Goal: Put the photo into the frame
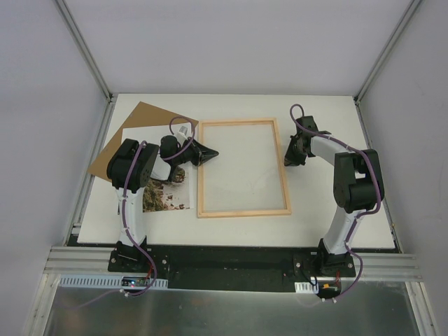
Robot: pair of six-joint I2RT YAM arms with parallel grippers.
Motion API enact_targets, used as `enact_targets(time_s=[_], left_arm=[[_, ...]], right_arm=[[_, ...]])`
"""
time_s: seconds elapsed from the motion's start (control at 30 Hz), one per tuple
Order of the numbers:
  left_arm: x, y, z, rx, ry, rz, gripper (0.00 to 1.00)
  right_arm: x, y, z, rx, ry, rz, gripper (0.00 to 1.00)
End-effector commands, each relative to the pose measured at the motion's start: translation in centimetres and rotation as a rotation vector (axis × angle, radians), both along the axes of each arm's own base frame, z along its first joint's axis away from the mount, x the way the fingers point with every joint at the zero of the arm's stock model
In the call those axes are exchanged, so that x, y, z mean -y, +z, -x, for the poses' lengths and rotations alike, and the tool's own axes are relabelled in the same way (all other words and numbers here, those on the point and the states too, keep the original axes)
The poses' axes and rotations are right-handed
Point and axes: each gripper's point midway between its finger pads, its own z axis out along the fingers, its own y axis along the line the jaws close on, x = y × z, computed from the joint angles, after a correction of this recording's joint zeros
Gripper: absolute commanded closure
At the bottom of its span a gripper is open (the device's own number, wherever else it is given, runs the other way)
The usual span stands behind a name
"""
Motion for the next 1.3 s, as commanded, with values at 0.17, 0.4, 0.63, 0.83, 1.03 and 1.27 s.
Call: enact_targets(time_s=[0.17, 0.4, 0.63, 0.83, 1.03, 1.27], left_arm=[[0.9, 3.0, -0.2, 0.118, -0.049, 0.013, 1.0], [0.9, 2.7, -0.6, 0.11, -0.034, 0.002, 1.0], [0.7, 2.3, -1.0, 0.102, -0.016, -0.004, 1.0], [0.7, 2.3, -1.3, 0.108, -0.004, -0.003, 1.0], [0.7, 2.4, -1.7, 0.111, 0.006, -0.003, 1.0], [0.6, 2.2, -1.8, 0.112, 0.014, -0.003, 1.0]], right_arm=[[-0.6, 0.3, -0.4, 0.003, 0.017, 0.001, 0.9], [-0.8, 0.3, -0.4, 0.001, 0.023, -0.002, 0.9], [-0.9, 0.3, -0.4, -0.001, 0.025, -0.003, 0.9], [-0.9, 0.2, -0.4, 0.0, 0.028, -0.003, 0.9], [-1.0, 0.2, -0.4, -0.002, 0.031, -0.002, 0.9], [-1.1, 0.2, -0.3, -0.003, 0.036, -0.002, 0.9]])
